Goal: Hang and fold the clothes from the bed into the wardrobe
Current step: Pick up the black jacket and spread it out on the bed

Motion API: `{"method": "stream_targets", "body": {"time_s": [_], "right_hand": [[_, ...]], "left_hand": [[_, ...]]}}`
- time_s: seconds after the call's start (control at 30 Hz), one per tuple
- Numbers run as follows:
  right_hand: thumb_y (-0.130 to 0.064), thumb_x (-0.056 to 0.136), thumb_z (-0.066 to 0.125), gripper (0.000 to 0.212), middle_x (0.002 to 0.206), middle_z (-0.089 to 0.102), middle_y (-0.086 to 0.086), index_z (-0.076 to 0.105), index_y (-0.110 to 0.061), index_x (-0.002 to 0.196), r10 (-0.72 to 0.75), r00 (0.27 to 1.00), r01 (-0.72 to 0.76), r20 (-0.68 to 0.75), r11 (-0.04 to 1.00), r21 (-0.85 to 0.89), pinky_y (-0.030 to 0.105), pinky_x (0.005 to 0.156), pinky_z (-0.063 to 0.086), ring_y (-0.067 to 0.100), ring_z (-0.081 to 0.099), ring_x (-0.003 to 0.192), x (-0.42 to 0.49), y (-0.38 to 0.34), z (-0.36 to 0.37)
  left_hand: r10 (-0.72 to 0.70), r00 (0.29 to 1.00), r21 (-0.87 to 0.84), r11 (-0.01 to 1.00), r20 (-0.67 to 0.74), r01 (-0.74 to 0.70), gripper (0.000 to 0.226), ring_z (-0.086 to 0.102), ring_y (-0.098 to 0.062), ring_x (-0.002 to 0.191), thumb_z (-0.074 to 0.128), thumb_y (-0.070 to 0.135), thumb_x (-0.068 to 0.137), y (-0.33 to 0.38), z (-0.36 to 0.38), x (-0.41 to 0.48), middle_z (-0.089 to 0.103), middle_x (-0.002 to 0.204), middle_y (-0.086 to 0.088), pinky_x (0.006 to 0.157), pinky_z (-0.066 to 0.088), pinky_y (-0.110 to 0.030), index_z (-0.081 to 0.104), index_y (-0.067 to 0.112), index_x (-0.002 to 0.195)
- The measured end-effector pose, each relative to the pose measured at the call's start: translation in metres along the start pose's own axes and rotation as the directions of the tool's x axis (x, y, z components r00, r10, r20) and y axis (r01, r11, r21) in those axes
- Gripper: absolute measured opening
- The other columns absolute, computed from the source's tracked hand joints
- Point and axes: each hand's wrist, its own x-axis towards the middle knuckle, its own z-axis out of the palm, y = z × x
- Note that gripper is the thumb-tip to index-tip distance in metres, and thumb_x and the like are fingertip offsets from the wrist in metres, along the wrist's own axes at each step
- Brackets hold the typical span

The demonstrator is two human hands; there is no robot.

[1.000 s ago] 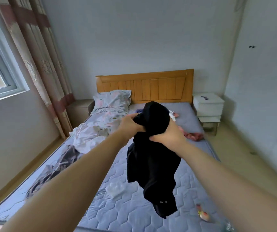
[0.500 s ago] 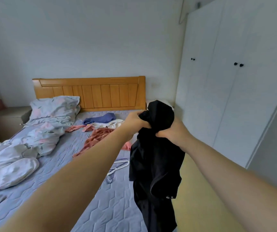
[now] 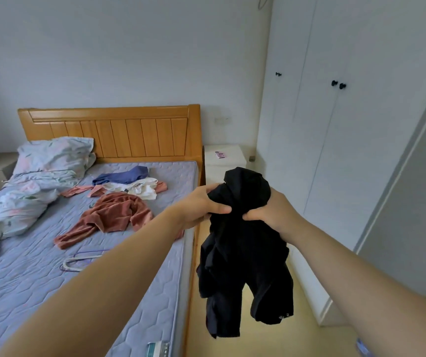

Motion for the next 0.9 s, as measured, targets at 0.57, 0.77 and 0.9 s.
{"method": "stream_targets", "body": {"time_s": [0.57, 0.77, 0.9], "right_hand": [[-0.007, 0.068, 0.079, 0.061, 0.111, 0.063, 0.003, 0.054, -0.015, 0.122, 0.027, 0.998, -0.023, 0.051, 0.997, -0.076, 0.04, 0.095, 0.049, 0.023, 0.059, 0.104, 0.23, 0.076, -0.086], [-0.007, 0.071, 0.078, 0.063, 0.118, 0.061, 0.005, 0.051, -0.016, 0.127, -0.006, 0.991, 0.017, 0.133, 0.997, -0.08, 0.042, 0.099, 0.047, 0.024, 0.057, 0.109, 0.365, 0.069, -0.072], [-0.006, 0.071, 0.078, 0.06, 0.116, 0.061, 0.006, 0.052, -0.013, 0.124, -0.063, 0.979, 0.085, 0.194, 0.991, -0.104, 0.032, 0.091, 0.047, 0.023, 0.057, 0.107, 0.441, 0.07, -0.042]], "left_hand": [[-0.025, 0.947, -0.103, 0.995, -0.319, -0.008, 0.028, 0.071, -0.015, 0.089, 0.078, 0.02, 0.075, -0.015, -0.021, 0.247, 0.074, 0.093, 0.003, 0.069, 0.056, -0.023, 0.066, 0.02, 0.1], [-0.058, 0.901, -0.126, 0.992, -0.43, 0.003, 0.016, 0.071, -0.005, 0.072, 0.074, 0.017, 0.081, 0.001, -0.097, 0.332, 0.073, 0.078, 0.013, 0.056, 0.052, -0.018, 0.064, 0.025, 0.091], [-0.084, 0.828, -0.149, 0.989, -0.555, 0.001, 0.016, 0.069, -0.002, 0.065, 0.074, 0.014, 0.081, -0.003, -0.149, 0.363, 0.072, 0.071, 0.014, 0.053, 0.051, -0.016, 0.064, 0.026, 0.084]]}}
